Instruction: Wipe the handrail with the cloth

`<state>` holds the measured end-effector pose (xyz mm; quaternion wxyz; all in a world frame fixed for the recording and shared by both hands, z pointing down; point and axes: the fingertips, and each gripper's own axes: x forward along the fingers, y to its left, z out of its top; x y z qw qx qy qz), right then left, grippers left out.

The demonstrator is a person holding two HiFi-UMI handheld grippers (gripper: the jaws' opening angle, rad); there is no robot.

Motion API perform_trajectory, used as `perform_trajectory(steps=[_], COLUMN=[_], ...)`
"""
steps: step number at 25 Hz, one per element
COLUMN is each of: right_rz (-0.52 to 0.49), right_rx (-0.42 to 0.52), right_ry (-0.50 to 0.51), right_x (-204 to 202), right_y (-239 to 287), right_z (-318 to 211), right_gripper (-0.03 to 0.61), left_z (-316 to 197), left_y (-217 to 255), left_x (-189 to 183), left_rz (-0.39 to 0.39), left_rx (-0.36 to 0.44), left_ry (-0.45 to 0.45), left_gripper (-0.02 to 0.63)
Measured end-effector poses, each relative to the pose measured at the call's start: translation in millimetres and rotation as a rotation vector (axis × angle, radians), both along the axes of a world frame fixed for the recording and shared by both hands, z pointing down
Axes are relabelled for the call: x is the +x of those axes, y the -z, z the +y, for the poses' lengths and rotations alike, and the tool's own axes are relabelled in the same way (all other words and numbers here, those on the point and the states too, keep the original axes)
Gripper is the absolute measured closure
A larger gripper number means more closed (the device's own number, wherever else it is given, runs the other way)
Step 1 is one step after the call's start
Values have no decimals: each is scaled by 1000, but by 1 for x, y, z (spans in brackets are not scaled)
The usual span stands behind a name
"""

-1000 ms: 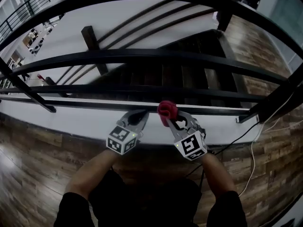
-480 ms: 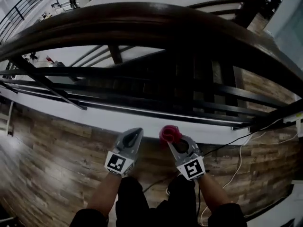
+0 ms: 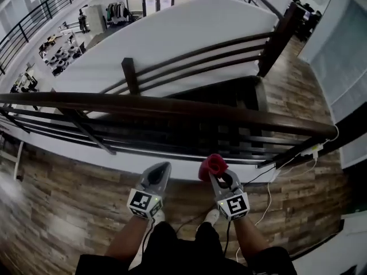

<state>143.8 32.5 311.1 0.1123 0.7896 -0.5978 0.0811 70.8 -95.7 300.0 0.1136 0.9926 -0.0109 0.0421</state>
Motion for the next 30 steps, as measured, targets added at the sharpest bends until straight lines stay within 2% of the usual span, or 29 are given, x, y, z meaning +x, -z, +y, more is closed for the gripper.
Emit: perform_trajectory(steps=[4,8,12,22,26,30], right_rz=[57,78,77,71,44,22], right_rx=[92,165,176,234,262,316], right_ry=[-120,-173,-168,-117,-137,-190], right_x=[11,15,7,-21,-28,-26], right_y=[73,117,127,137,143,152], right_z=[11,29,58,161,186,202], right_gripper=[535,535,535,535,535,535], left_z=[-12,-7,3,72,93,103], left_y=[63,96,115,139,141,143], left_x=[-3,-5,-13,-72,-93,-108], left_rz=[61,104,138,207,168,146], left_rx=[-35,-8,6,8,60,134], left_ry=[-30,-82,-63,57,65,8], left_gripper=[614,614,614,614,614,614])
